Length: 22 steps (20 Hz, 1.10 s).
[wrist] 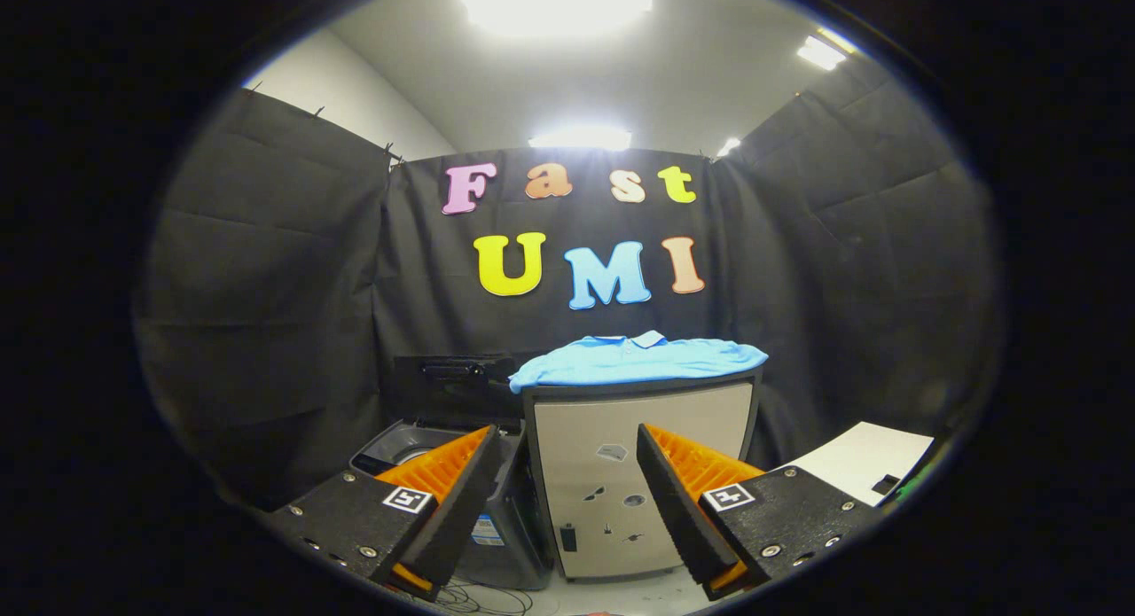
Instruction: Put the clothes into the washing machine and then close the washing machine lid.
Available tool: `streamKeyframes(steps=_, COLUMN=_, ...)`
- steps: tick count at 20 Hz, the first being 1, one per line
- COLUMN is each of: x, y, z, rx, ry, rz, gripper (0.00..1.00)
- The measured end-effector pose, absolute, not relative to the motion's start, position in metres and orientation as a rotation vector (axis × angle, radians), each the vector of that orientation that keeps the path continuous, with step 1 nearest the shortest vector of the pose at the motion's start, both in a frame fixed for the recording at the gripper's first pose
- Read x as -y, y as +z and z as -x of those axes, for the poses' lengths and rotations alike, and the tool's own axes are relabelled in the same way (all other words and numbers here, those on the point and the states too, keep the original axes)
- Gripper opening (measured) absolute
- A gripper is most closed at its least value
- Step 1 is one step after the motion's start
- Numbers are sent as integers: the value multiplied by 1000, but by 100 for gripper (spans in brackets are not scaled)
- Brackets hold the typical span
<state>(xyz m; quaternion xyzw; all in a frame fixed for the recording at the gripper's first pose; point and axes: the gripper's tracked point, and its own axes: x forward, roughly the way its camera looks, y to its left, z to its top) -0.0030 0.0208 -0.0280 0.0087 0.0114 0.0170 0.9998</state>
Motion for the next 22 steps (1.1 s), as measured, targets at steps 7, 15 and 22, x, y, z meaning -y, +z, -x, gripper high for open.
streamKeyframes(steps=7, x=-22, y=-23, z=5, rx=-15, ry=34, rz=-16, gripper=95)
streamKeyframes(steps=15, x=-20, y=3, z=-1, rx=18, ry=24, rz=6, gripper=95)
streamKeyframes(steps=22, x=-8, y=37, z=-40, rx=55, ry=18, rz=16, gripper=95)
